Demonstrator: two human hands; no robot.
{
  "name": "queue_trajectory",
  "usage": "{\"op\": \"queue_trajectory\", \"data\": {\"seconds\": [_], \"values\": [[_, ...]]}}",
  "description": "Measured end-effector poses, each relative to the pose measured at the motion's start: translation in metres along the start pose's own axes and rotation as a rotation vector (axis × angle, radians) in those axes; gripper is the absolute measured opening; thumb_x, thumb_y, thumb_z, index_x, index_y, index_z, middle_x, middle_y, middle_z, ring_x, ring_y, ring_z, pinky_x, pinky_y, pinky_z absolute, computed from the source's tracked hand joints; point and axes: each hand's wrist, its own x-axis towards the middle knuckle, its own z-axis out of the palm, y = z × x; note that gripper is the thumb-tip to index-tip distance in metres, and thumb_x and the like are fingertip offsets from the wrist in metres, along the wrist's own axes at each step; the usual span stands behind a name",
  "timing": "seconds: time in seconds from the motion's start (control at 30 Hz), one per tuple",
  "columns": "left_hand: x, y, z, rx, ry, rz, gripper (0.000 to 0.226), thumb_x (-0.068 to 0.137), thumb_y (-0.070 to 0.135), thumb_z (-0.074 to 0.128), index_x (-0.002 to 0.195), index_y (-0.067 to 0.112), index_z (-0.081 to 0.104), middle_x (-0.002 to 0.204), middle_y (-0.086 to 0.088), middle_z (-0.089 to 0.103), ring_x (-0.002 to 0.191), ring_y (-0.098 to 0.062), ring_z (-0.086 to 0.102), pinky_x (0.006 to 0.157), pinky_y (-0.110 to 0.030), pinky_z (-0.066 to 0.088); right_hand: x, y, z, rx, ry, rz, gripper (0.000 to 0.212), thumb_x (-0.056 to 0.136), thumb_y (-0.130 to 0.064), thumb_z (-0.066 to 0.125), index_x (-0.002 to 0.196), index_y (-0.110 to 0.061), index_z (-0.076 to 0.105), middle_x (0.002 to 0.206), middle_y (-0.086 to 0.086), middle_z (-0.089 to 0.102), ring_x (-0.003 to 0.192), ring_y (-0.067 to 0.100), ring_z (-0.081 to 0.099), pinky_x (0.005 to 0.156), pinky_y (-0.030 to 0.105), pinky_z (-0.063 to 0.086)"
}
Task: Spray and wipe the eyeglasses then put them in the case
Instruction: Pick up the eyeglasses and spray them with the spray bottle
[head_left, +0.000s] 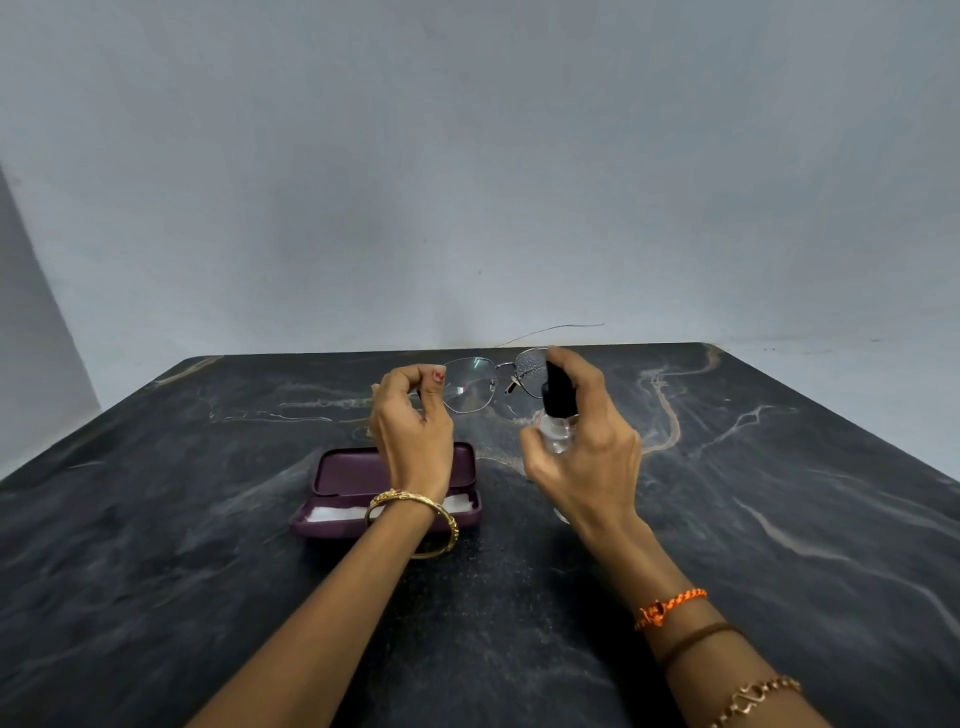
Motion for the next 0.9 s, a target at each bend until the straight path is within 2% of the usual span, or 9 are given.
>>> {"op": "queue_trajectory", "data": {"seconds": [0.2, 0.33, 0.4, 0.47, 0.53, 0.57, 0.67, 0.77, 0.9], "values": [[0.000, 0.001, -0.001, -0.015, -0.002, 0.006, 0.007, 0.087, 0.018, 0.054, 0.080, 0.017, 0.054, 0.083, -0.003, 0.058, 0.083, -0.037, 0.058, 0.093, -0.064, 0.039, 0.003, 0.000, -0.001, 0.000, 0.010, 0.026, 0.061, 0.055, -0.005, 0.065, 0.108, -0.023, 0.042, 0.082, 0.008, 0.070, 0.051, 0.009, 0.048, 0.046, 0.016, 0.036], [0.001, 0.000, 0.000, -0.026, 0.011, 0.015, 0.008, 0.087, 0.019, 0.054, 0.079, 0.018, 0.053, 0.075, 0.007, 0.055, 0.078, -0.027, 0.056, 0.095, -0.063, 0.038, 0.000, 0.002, -0.001, 0.038, 0.063, 0.039, 0.066, 0.058, -0.006, 0.063, 0.116, -0.024, 0.037, 0.081, 0.008, 0.065, 0.054, 0.014, 0.050, 0.048, 0.016, 0.037], [0.002, -0.001, 0.000, -0.041, 0.015, 0.011, 0.008, 0.087, 0.019, 0.054, 0.079, 0.018, 0.054, 0.078, 0.000, 0.058, 0.076, -0.022, 0.054, 0.096, -0.064, 0.037, -0.001, 0.005, 0.000, 0.079, 0.123, 0.138, 0.069, 0.061, -0.007, 0.062, 0.120, -0.026, 0.031, 0.080, 0.004, 0.059, 0.054, 0.017, 0.051, 0.048, 0.023, 0.041], [0.003, -0.003, -0.001, -0.052, 0.018, 0.000, 0.007, 0.087, 0.020, 0.053, 0.080, 0.017, 0.054, 0.081, -0.009, 0.060, 0.075, -0.023, 0.052, 0.094, -0.063, 0.039, -0.003, 0.010, 0.002, 0.093, 0.187, 0.240, 0.077, 0.062, -0.003, 0.066, 0.126, -0.023, 0.028, 0.077, -0.004, 0.053, 0.052, 0.011, 0.050, 0.051, 0.027, 0.041], [0.003, -0.003, -0.001, -0.068, 0.016, -0.004, 0.007, 0.087, 0.020, 0.053, 0.081, 0.016, 0.054, 0.085, -0.016, 0.062, 0.075, -0.022, 0.050, 0.082, -0.054, 0.048, -0.004, 0.018, 0.002, 0.086, 0.219, 0.307, 0.079, 0.064, 0.001, 0.067, 0.132, -0.012, 0.028, 0.075, -0.009, 0.049, 0.059, 0.000, 0.047, 0.055, 0.023, 0.037], [0.003, -0.004, -0.001, -0.076, 0.015, -0.002, 0.007, 0.087, 0.020, 0.052, 0.082, 0.015, 0.054, 0.088, -0.018, 0.063, 0.075, -0.022, 0.049, 0.072, -0.044, 0.050, -0.004, 0.021, 0.002, 0.086, 0.219, 0.334, 0.078, 0.065, 0.001, 0.067, 0.132, -0.009, 0.029, 0.076, -0.011, 0.047, 0.061, 0.002, 0.048, 0.055, 0.021, 0.036], [0.006, -0.008, 0.001, -0.075, 0.025, -0.006, 0.009, 0.088, 0.020, 0.052, 0.084, 0.013, 0.055, 0.085, -0.010, 0.061, 0.070, -0.016, 0.048, 0.053, -0.013, 0.040, -0.006, 0.029, 0.004, 0.069, 0.200, 0.365, 0.074, 0.066, 0.001, 0.067, 0.131, -0.008, 0.032, 0.077, -0.017, 0.044, 0.064, 0.007, 0.048, 0.054, 0.014, 0.032], [0.007, -0.012, 0.002, -0.091, 0.035, -0.008, 0.013, 0.088, 0.020, 0.052, 0.086, 0.008, 0.057, 0.077, 0.002, 0.056, 0.066, -0.006, 0.048, 0.051, -0.007, 0.039, -0.010, 0.032, 0.006, 0.038, 0.156, 0.365, 0.072, 0.065, 0.000, 0.067, 0.129, -0.009, 0.035, 0.077, -0.013, 0.046, 0.064, 0.011, 0.048, 0.052, 0.011, 0.030], [0.008, -0.014, 0.002, -0.106, 0.040, -0.006, 0.009, 0.088, 0.021, 0.051, 0.084, 0.013, 0.054, 0.074, 0.007, 0.054, 0.064, -0.003, 0.047, 0.049, -0.007, 0.039, -0.010, 0.034, 0.009, 0.006, 0.127, 0.329, 0.065, 0.066, -0.003, 0.067, 0.125, -0.012, 0.040, 0.091, -0.005, 0.051, 0.069, 0.015, 0.051, 0.053, 0.009, 0.029]]}}
